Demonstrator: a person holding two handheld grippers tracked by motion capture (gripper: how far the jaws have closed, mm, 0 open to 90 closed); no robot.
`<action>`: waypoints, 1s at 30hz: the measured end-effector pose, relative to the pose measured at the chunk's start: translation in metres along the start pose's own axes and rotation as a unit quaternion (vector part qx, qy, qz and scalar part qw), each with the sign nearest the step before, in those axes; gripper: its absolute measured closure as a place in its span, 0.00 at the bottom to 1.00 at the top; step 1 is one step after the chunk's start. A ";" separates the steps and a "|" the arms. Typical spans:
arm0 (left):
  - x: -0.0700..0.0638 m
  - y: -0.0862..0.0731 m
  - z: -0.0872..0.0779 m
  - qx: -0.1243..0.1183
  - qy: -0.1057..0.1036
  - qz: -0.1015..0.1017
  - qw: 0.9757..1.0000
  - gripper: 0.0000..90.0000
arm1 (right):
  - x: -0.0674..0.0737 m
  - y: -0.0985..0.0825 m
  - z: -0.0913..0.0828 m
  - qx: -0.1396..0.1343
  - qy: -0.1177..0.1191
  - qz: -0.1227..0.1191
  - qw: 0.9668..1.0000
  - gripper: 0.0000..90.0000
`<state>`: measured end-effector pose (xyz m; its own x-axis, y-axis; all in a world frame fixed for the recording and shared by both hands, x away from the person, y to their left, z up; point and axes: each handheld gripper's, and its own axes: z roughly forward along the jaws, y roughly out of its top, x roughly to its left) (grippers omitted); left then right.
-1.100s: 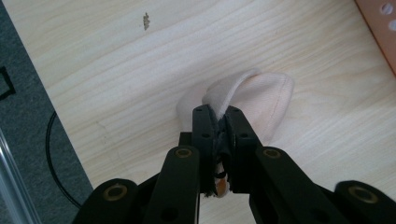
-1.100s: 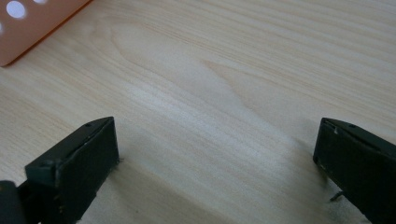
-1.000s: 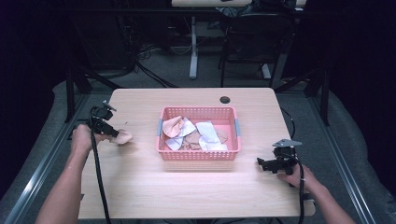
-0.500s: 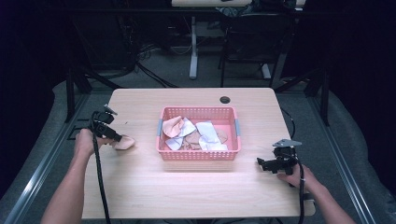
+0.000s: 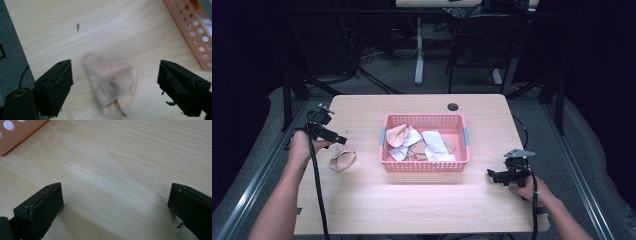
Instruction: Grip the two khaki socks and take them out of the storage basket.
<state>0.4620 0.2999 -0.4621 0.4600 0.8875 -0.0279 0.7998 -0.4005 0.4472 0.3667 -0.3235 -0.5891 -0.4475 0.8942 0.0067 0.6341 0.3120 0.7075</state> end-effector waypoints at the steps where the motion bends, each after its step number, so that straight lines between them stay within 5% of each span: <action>1: -0.003 0.003 -0.002 -0.003 0.000 0.004 1.000 0.11 | 0.000 0.000 0.000 0.000 0.000 0.000 1.000 0.00; 10: -0.019 0.023 -0.013 -0.011 0.000 0.031 0.999 0.01 | 0.000 0.000 0.000 0.000 0.000 0.000 1.000 0.00; 30: -0.062 0.071 -0.025 -0.048 -0.015 0.084 0.995 0.00 | 0.000 0.000 0.000 -0.001 0.000 0.000 1.000 0.00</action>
<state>0.4812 0.2221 -0.4063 0.5958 0.8026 0.0284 0.6713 -0.5172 0.5310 0.3668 -0.3235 -0.5892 -0.4472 0.8944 0.0065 0.6325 0.3111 0.7093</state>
